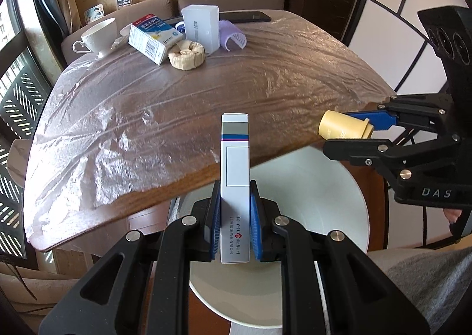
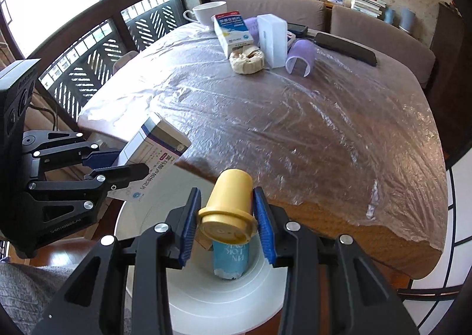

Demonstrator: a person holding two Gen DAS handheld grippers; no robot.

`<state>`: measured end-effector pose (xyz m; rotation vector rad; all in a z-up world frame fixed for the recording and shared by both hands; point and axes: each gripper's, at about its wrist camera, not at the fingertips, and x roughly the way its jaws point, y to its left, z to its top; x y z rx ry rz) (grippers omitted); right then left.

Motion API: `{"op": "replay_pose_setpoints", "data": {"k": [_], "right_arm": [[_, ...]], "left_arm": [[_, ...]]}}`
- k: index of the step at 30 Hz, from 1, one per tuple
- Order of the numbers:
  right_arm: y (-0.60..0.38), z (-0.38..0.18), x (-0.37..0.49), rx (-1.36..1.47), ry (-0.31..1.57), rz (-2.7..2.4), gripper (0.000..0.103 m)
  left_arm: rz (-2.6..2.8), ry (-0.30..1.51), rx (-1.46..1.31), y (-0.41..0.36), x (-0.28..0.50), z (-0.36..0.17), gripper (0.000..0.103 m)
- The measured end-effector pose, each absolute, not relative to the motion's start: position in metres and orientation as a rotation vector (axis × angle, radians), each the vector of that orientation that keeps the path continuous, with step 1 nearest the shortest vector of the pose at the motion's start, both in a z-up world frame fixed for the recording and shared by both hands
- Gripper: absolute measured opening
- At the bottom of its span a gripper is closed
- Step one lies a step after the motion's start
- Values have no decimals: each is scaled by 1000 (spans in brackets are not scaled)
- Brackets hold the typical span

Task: Collect trash
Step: 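Carry the white box and yellow cup over the white trash bin with both tools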

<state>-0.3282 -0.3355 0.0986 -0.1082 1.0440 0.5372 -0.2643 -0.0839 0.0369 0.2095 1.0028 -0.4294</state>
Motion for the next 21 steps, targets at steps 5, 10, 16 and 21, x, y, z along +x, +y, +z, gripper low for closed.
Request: {"op": "replay_pose_setpoints", "data": {"k": [5, 10, 16, 21], "right_arm": [[-333, 96, -335, -114, 1055, 560, 36], [-331, 89, -340, -108, 1080, 575, 36], [-331, 77, -344, -110, 1116, 580, 36], [-330, 65, -346, -120, 1148, 579, 36]], "left_arm": [[-438, 1010, 217, -83, -271, 34, 20], [-453, 1017, 229, -83, -276, 30, 20], [-473, 1038, 237, -84, -280, 22, 20], [-484, 1056, 249, -84, -281, 12, 20]]}}
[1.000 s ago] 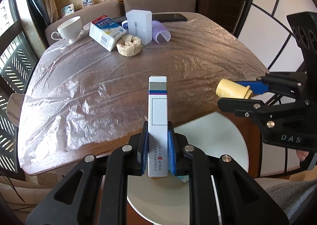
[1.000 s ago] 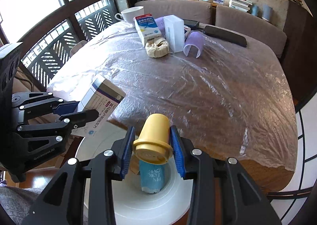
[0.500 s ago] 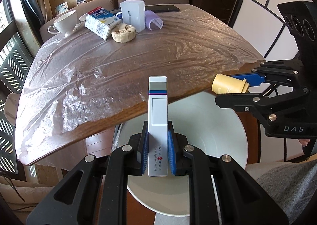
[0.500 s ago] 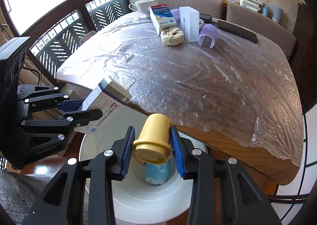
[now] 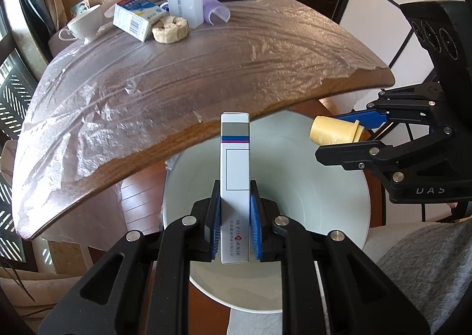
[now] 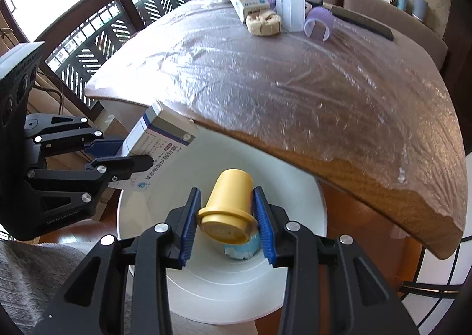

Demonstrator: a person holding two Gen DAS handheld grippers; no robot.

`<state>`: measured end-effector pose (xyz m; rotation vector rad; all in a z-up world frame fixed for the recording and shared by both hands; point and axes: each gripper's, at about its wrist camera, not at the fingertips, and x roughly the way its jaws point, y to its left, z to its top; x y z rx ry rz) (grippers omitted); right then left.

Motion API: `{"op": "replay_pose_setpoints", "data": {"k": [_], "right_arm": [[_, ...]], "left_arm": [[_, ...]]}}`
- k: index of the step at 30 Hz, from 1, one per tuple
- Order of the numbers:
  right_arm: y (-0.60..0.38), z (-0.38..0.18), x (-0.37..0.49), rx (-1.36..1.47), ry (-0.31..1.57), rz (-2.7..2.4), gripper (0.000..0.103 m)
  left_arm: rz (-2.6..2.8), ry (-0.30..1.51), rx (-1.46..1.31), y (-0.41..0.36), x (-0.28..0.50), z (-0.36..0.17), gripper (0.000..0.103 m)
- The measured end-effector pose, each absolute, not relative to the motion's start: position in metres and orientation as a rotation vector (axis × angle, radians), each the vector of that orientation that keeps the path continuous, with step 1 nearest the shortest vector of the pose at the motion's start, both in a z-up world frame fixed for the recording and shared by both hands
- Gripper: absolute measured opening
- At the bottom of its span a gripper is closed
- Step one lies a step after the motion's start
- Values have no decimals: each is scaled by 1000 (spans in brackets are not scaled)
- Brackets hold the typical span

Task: Collect trash
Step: 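Carry the white box and yellow cup over the white trash bin with both tools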

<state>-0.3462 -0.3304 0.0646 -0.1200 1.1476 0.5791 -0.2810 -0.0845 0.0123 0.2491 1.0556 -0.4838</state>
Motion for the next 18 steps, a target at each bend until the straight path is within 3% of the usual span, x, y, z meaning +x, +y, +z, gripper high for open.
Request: {"op": "replay_pose_setpoints", "data": {"k": [18], "right_arm": [[-331, 42, -345, -132, 1193, 573, 36]], "left_arm": [[-491, 1111, 269, -83, -286, -13, 20]]}}
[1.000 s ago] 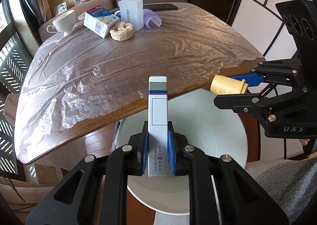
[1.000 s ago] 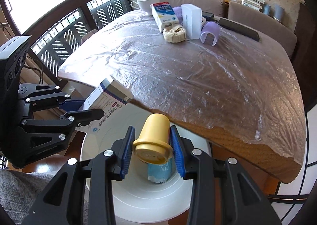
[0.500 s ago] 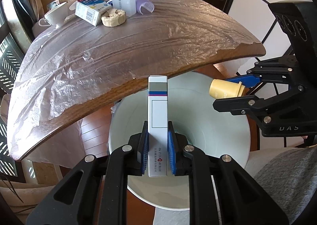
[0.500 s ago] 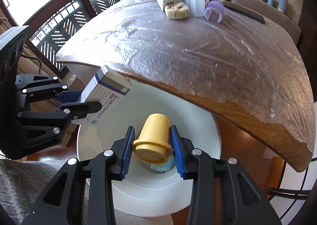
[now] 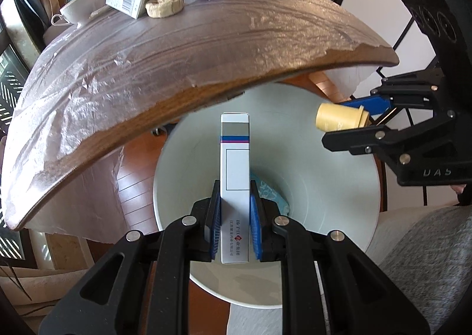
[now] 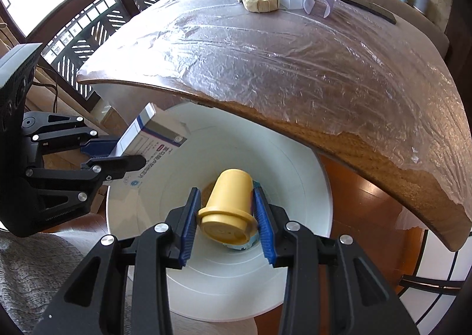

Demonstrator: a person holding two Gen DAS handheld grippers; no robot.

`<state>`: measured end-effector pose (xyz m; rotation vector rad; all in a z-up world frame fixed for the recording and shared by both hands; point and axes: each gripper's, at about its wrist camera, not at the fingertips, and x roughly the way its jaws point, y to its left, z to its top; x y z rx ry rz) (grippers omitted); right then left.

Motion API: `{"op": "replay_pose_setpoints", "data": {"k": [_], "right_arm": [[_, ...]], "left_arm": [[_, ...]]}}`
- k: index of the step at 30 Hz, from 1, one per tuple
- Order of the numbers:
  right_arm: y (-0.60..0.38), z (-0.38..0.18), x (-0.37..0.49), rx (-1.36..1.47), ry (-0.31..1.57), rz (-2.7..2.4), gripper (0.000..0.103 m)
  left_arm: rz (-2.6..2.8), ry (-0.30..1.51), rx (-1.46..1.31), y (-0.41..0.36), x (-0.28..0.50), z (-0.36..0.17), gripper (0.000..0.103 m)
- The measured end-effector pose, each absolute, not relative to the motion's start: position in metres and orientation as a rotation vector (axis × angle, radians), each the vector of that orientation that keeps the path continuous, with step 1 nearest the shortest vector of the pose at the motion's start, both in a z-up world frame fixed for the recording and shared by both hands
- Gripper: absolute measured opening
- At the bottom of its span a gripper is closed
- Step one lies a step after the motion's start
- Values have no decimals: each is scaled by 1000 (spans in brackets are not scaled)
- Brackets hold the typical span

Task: Collect trash
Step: 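Carry the white box and yellow cup over the white trash bin with both tools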

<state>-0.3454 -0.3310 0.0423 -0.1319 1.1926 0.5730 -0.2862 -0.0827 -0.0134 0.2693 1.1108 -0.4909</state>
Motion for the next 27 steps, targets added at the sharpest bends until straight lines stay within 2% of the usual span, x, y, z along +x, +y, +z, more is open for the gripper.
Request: {"op": "replay_pose_setpoints", "data": {"k": [27], "right_arm": [[-320, -11, -334, -173, 1272, 561, 36]], "left_arm": [[-472, 1182, 311, -100, -271, -64, 20]]}}
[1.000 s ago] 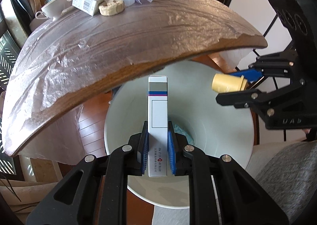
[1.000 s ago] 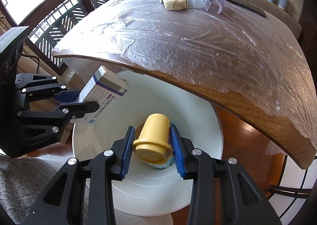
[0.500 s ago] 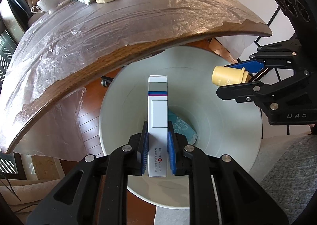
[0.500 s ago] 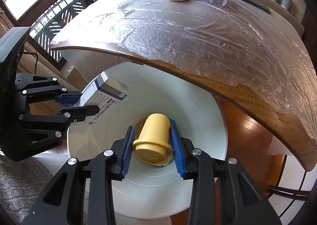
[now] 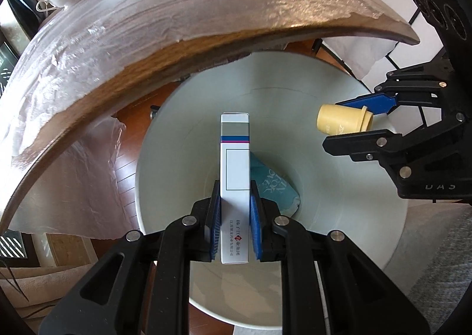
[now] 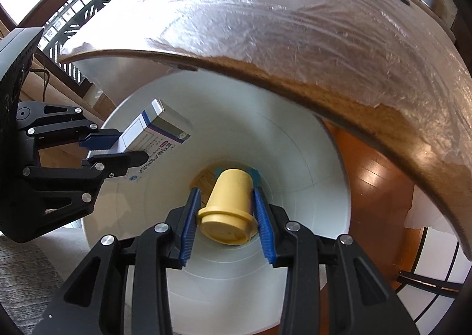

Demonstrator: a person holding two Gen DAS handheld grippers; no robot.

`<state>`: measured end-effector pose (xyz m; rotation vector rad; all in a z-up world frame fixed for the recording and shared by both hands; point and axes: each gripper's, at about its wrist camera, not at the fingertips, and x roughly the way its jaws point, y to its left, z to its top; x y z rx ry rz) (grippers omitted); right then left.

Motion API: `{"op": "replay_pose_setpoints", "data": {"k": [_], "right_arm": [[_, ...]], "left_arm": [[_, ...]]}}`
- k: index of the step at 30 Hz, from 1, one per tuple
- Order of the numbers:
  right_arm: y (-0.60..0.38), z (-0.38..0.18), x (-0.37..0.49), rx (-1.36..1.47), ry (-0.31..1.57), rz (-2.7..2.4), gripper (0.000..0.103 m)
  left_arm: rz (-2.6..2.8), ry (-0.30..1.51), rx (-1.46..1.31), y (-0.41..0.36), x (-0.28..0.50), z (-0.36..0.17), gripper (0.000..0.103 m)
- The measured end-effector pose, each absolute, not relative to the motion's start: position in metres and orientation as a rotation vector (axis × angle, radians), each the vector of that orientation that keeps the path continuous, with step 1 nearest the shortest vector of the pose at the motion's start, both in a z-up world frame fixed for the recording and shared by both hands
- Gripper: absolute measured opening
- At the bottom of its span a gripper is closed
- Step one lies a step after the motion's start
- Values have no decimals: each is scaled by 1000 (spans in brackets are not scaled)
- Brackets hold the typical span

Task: Collect trash
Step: 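Carry the white box and yellow cup over the white trash bin with both tools, then open the left tool to drop the white box while the right tool drops the yellow cup, then move both open tools back over the table toward the remaining items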

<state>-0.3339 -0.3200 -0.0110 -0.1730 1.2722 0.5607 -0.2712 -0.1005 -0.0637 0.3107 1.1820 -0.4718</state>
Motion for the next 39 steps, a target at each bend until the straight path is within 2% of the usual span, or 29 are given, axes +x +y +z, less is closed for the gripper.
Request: {"op": "replay_pose_setpoints", "data": {"k": [7, 8, 9, 10, 11, 12, 17, 18, 19, 21, 24, 26, 36, 39], "right_arm": [[-324, -26, -330, -169, 1307, 540, 37], [-325, -27, -331, -162, 1306, 532, 42], [-328, -26, -331, -149, 1304, 520, 58], [-331, -23, -331, -139, 1291, 510, 65], [-334, -19, -331, -134, 1279, 504, 72], [-335, -15, -330, -133, 1270, 501, 74], [-351, 39, -335, -102, 1158, 495, 75], [-354, 51, -334, -90, 1130, 496, 80], [-359, 70, -328, -71, 1073, 490, 89], [-366, 101, -318, -54, 957, 465, 96], [-370, 128, -289, -34, 840, 444, 99], [-374, 136, -266, -20, 805, 426, 99], [-322, 121, -163, -132, 747, 457, 98], [-311, 110, -142, -152, 763, 486, 95]], "left_arm": [[-473, 1211, 314, -104, -267, -73, 20], [-477, 1218, 310, -103, -266, -73, 21], [-474, 1226, 305, -103, -264, -74, 27], [-467, 1230, 302, -103, -263, -73, 43], [-460, 1225, 298, -102, -263, -72, 54], [-443, 1203, 292, -100, -264, -66, 66], [-473, 1120, 265, -90, -270, -17, 67], [-480, 1093, 255, -88, -270, -4, 75], [-486, 1054, 238, -85, -269, 12, 87], [-469, 935, 192, -75, -261, 52, 102], [-414, 801, 130, -58, -232, 91, 102], [-374, 771, 93, -46, -204, 98, 102], [-265, 836, -34, -13, -65, 68, 102], [-285, 875, -70, -11, -41, 59, 102]]}}
